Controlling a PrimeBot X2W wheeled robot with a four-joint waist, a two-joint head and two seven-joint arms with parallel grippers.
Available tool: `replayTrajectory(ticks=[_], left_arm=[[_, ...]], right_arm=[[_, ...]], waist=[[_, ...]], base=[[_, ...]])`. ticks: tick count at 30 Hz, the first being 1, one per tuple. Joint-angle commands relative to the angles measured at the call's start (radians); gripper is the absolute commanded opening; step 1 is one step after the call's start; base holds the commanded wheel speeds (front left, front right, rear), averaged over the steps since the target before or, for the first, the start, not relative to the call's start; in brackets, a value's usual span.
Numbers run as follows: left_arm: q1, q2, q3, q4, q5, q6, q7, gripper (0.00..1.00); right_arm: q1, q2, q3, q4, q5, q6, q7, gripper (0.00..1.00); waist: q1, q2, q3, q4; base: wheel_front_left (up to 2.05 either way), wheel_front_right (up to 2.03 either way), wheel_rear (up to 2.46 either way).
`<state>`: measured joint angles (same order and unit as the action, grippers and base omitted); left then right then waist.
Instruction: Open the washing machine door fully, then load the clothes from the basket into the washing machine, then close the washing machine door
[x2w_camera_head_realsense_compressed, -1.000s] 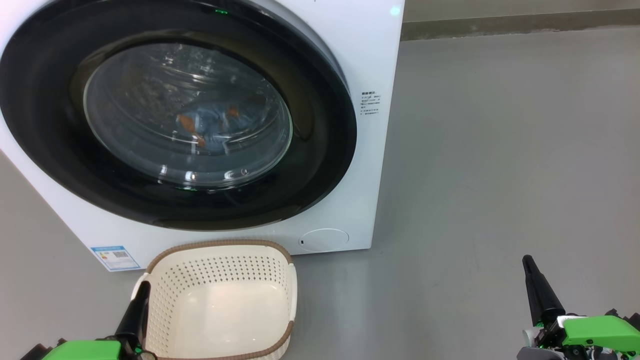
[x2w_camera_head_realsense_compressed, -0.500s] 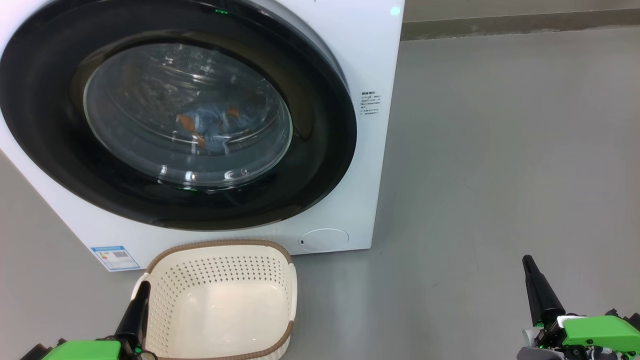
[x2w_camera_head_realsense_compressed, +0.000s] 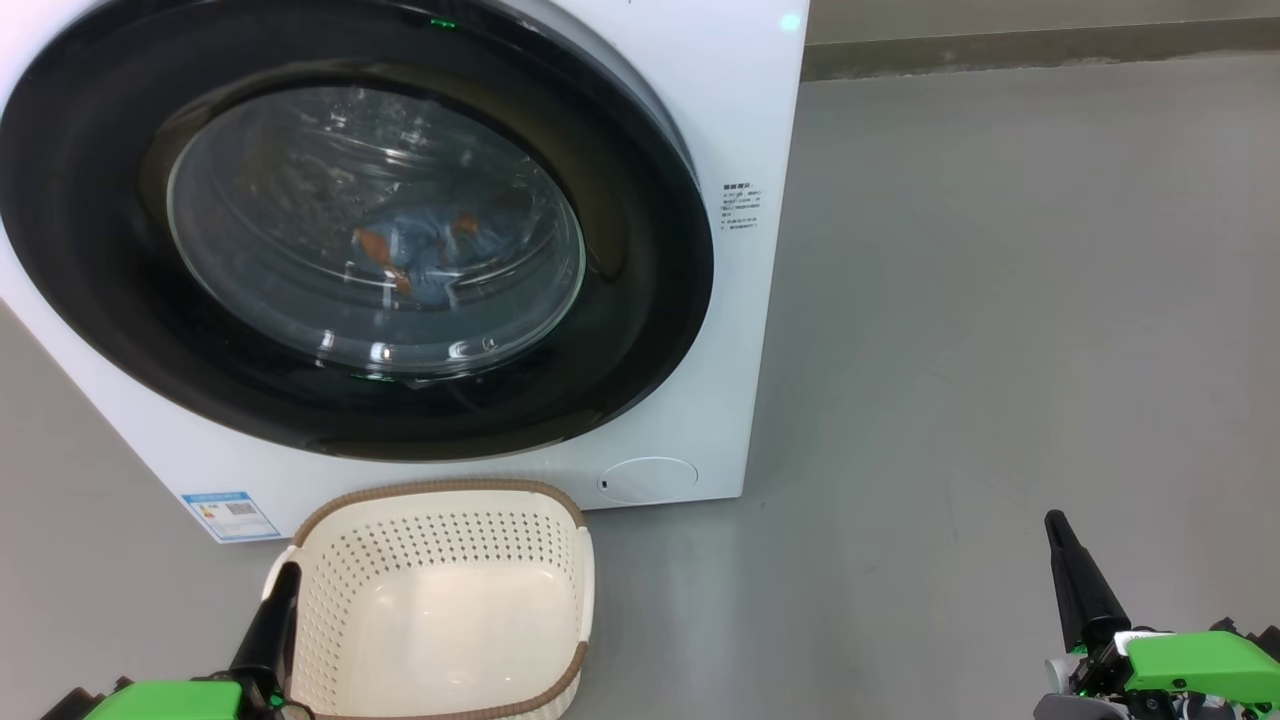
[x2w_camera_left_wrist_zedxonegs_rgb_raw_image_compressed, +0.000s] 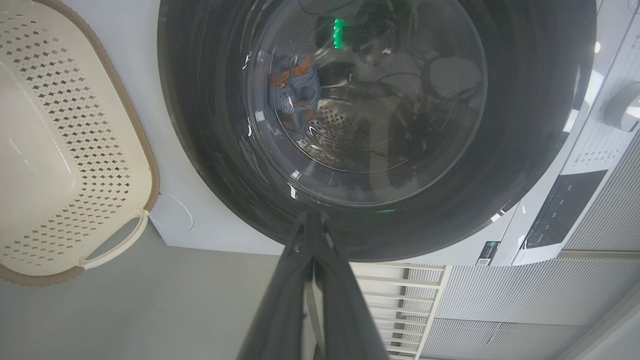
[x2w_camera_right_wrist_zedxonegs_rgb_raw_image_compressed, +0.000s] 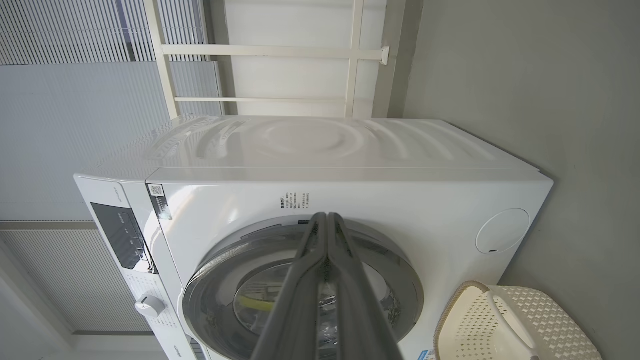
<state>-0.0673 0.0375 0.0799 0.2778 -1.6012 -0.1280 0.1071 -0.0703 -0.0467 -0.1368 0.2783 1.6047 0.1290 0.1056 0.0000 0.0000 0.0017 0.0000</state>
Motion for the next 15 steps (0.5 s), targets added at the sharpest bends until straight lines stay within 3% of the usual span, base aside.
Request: replayTrajectory(ticks=[1,15], left_arm=[[-0.045,0.013,0.035,-0.029,-0.007,-0.003,0.007,0.00],[-0.045,0.013,0.035,-0.029,-0.006,-0.003,0.007,0.00]], right_arm=[[-0.041,-0.004,0.022,-0.030,0.003,0.002,0.008,0.00],[-0.041,-0.004,0.022,-0.030,0.003,0.002,0.008,0.00]], waist=[[0.0000,0.0000,0.000,0.000],[0.0000,0.0000,0.000,0.000]], base=[[0.00,0.00,0.00],[0.00,0.00,0.00]])
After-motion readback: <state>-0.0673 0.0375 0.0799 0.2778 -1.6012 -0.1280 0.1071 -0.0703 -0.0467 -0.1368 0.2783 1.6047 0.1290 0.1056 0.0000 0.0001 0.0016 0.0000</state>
